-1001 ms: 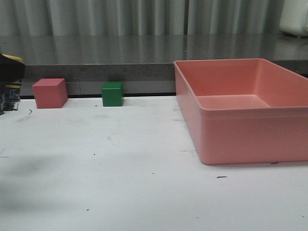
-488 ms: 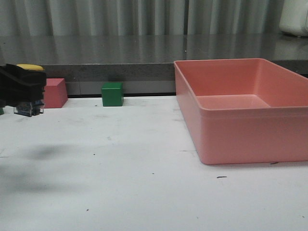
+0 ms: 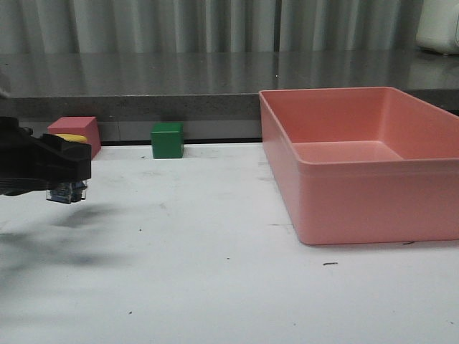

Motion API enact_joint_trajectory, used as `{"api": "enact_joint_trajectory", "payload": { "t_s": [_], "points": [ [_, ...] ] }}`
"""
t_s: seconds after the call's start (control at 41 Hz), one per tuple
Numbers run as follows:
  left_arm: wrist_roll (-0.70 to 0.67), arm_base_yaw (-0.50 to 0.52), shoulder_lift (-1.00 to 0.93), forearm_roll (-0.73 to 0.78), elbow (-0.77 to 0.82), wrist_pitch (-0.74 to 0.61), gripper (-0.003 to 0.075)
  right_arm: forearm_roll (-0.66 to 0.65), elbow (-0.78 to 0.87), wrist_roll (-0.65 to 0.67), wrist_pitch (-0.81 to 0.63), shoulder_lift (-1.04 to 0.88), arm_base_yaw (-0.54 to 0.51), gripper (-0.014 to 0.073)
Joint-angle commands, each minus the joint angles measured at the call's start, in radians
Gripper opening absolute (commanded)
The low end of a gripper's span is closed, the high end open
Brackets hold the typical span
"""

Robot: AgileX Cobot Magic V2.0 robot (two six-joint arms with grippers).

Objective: Place and stand button with both arms
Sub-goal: 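Rotate the button upright with the left gripper and set it down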

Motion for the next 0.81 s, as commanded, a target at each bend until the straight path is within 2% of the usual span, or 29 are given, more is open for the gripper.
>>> {"api": "enact_joint_trajectory", "payload": {
  "t_s": [0.0, 0.415, 0.659, 0.781],
  "points": [
    [-0.011, 0.002, -0.008, -0.005, -0.040, -0.233, 0.0185, -0.007, -0.025, -0.006, -0.063, 0.003, -0.002, 0.0500],
    [-0.013, 0.002, 0.037, -0.003, -0.021, -0.233, 0.0198, -0.007, -0.025, -0.006, -0.063, 0.003, -0.002, 0.0500],
    [-0.018, 0.002, 0.035, -0.001, 0.023, -0.238, 0.0374, -0.007, -0.025, -0.006, -0.063, 0.003, -0.002, 0.0500],
    [-0.018, 0.002, 0.026, 0.006, 0.050, -0.238, 0.0420, -0.007, -0.025, -0.006, -0.063, 0.003, -0.002, 0.0500]
  ]
}}
